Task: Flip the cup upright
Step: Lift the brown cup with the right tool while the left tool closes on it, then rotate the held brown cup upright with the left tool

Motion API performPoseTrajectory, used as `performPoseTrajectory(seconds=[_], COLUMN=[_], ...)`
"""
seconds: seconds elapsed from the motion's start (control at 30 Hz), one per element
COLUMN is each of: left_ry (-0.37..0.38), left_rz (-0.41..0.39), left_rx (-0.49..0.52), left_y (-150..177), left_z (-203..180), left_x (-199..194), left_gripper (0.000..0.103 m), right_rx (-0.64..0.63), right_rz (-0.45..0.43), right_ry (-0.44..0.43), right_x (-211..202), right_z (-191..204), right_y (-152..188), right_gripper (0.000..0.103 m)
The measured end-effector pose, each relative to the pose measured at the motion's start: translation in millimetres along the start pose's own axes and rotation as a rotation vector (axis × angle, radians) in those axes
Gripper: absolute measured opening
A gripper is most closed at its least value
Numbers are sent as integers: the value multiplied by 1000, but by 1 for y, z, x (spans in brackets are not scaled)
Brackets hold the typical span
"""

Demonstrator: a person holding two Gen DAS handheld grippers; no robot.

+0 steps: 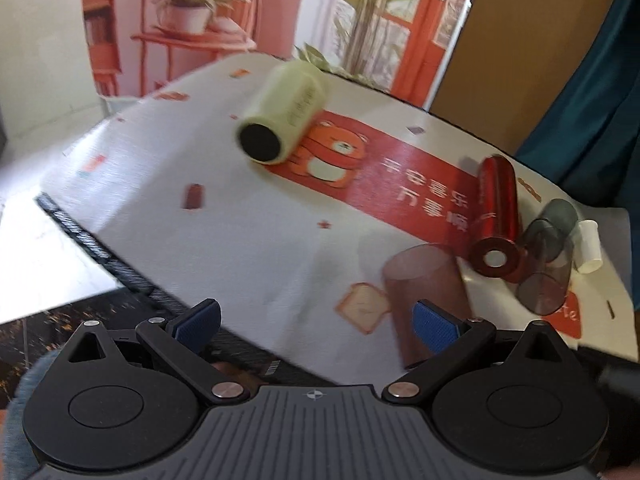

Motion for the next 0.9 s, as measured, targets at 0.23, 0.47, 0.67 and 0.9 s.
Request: performPoseTrajectory(seconds=[0.23, 0.47, 0.67, 0.9], left_ry=[59, 52, 93, 51], left_rz=[93, 239, 240, 98], left_rx=[44, -21, -42, -56], left_y=[-24, -16, -9, -18], left_z=[-46, -49, -35, -4], left_x=[57, 108, 102, 61], left_gripper=[103, 93, 71, 71], right_rx=[111, 157, 169, 151], right_rz=[12, 3, 15, 28], right_ry=[28, 11, -1, -15], right_x=[4, 4, 9, 14], right_z=[-45, -59, -55, -44], right_y=[6, 8, 6, 7], right_gripper=[74, 74, 74, 74])
Point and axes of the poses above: each gripper's, at about its wrist camera, not at the fingertips, and x roughly the way its jaws point, z to its left, y to its underside, the point moved 5 cm from there along x, roughly the way its jaws point, and after that the axes turned 12 degrees about y, right-handed, at the moved point
